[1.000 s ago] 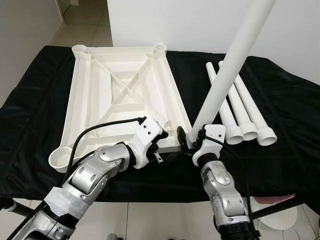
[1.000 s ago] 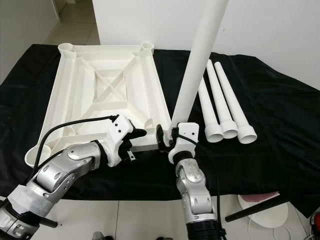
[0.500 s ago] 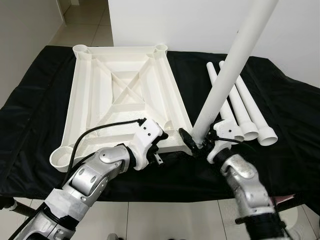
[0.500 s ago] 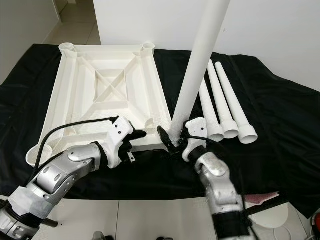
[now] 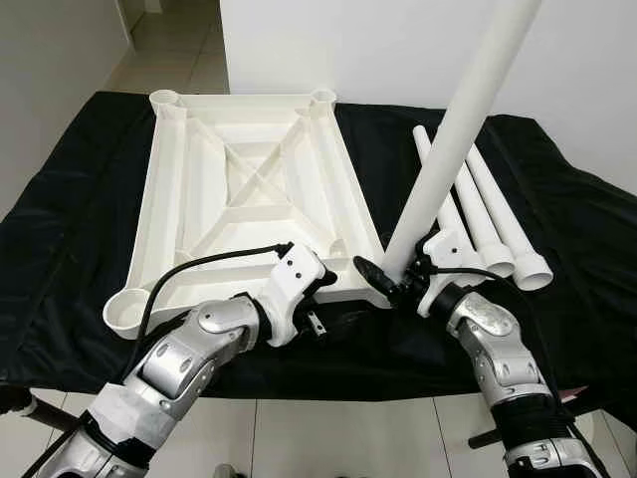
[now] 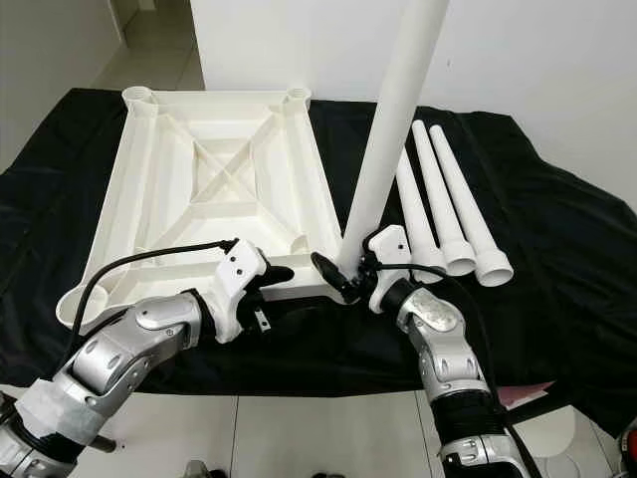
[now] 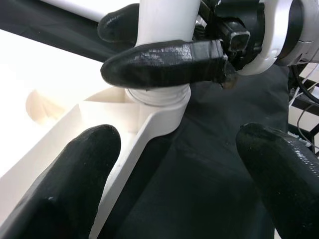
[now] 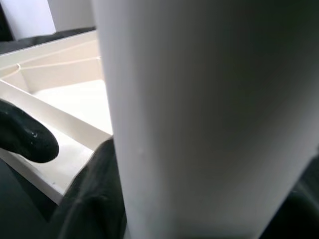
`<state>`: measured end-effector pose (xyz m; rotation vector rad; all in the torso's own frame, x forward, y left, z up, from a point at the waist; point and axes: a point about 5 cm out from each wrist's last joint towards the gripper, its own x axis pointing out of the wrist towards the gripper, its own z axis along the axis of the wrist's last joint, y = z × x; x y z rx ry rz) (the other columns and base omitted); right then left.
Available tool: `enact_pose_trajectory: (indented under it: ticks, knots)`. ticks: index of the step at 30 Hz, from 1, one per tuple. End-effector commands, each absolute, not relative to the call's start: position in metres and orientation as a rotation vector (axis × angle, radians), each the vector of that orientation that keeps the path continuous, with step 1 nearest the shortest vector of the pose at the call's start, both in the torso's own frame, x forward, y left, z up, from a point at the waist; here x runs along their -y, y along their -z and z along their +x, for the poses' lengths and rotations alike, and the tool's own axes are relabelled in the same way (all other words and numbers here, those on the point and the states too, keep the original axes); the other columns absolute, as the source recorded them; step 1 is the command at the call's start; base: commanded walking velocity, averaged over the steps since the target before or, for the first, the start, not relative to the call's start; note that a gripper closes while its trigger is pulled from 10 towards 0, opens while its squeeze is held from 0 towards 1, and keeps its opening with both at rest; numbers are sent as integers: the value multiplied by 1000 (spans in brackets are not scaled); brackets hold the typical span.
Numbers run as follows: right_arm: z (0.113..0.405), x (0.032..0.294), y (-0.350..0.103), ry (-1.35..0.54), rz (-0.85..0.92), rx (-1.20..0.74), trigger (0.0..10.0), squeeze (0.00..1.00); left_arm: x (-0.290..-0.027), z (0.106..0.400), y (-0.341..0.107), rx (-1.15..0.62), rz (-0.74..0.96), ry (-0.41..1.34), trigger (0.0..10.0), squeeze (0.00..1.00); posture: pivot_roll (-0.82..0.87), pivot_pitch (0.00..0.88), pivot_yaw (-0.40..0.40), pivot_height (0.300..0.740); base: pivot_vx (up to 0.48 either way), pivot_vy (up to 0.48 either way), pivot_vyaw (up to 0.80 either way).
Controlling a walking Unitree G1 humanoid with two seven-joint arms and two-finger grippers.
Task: Building children table
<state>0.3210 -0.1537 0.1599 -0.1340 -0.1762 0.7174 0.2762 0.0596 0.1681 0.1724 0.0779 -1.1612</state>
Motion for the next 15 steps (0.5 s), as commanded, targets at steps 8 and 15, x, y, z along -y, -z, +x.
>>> enact_pose_trajectory:
  ticks: [8,15]
  knots:
    - [316,158,-138,-738,-84,98,0,0,-57,267,-165,-92,184,1287,10000,0,80,97,-38,740,0,0,0]
    - [315,159,-137,-684,-53,101,10000,0,-58,269,-166,-90,185,1282,10000,0,74,97,-42,740,0,0,0]
